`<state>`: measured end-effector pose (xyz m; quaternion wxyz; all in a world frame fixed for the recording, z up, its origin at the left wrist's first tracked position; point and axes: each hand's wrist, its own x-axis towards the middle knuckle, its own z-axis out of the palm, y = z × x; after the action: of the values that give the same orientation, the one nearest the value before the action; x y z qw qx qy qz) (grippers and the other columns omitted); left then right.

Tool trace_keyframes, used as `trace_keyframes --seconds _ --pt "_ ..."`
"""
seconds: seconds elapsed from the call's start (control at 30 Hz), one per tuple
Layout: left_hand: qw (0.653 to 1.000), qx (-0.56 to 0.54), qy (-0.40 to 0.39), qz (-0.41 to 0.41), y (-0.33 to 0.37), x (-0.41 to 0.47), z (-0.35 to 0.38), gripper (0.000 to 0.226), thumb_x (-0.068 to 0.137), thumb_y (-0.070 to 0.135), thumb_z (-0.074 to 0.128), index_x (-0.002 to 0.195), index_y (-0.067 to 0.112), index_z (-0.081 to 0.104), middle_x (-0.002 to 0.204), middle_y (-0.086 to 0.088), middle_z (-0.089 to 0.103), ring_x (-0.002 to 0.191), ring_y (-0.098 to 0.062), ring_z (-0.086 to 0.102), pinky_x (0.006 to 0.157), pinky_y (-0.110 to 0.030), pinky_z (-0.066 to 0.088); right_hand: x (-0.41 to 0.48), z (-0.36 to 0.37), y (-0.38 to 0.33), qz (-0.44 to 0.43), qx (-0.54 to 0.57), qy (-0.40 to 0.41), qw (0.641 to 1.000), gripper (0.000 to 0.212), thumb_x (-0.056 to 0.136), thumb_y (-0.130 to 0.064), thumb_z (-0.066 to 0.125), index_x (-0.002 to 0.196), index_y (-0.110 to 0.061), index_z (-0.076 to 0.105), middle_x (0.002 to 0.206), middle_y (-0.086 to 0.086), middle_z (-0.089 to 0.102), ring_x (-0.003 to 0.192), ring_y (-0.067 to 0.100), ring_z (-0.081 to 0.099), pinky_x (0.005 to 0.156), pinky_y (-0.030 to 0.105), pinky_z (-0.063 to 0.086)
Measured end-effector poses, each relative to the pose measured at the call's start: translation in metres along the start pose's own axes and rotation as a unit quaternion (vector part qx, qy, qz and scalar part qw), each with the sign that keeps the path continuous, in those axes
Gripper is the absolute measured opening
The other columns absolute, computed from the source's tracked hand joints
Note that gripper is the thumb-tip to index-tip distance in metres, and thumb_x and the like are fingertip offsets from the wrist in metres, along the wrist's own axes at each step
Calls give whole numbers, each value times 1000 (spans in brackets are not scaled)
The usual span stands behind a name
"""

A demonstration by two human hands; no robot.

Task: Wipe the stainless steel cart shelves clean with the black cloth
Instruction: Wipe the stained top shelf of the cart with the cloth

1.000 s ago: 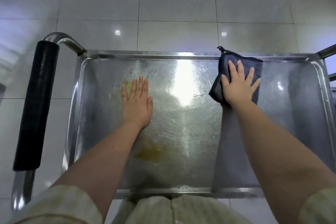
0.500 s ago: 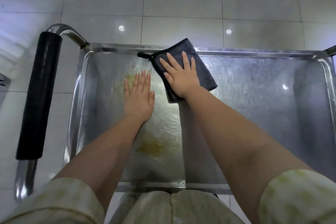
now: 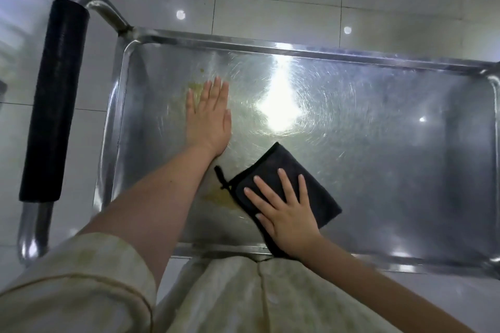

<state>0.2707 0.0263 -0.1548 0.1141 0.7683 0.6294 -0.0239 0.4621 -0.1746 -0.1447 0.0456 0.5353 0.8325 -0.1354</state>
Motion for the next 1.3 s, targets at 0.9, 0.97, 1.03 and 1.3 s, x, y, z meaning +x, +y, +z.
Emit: trace_keyframes --seconds 0.9,0.97,1.03,1.3 --pt "999 24 -23 11 -1 4 2 63 96 38 7 155 18 -8 163 -2 -12 149 -19 -11 119 -51 -9 0 -1 -11 168 28 -9 985 58 100 -56 22 155 -37 14 163 -4 13 147 45 1 110 72 3" --pt "1000 18 -22 10 0 3 1 62 98 37 12 155 18 -7 163 -2 -10 149 -19 -10 119 -51 -9 -16 0 -15 150 22 -27 988 58 100 -56 20 155 -39 13 163 -5 14 147 44 1 110 72 4" --pt "1000 9 -19 11 -1 3 1 62 99 36 17 155 18 -5 164 -2 -8 150 -19 -8 119 -50 -8 -2 -8 -6 146 27 -26 989 57 100 -58 21 154 -41 13 163 -7 11 147 44 0 110 72 3" --pt "999 20 -17 24 -5 4 2 70 97 56 12 155 21 -8 163 -2 -10 149 -20 -9 118 -50 -12 172 -68 119 283 50 -17 958 60 94 -67 10 150 -50 -5 163 -13 -9 145 43 -16 110 70 -9"
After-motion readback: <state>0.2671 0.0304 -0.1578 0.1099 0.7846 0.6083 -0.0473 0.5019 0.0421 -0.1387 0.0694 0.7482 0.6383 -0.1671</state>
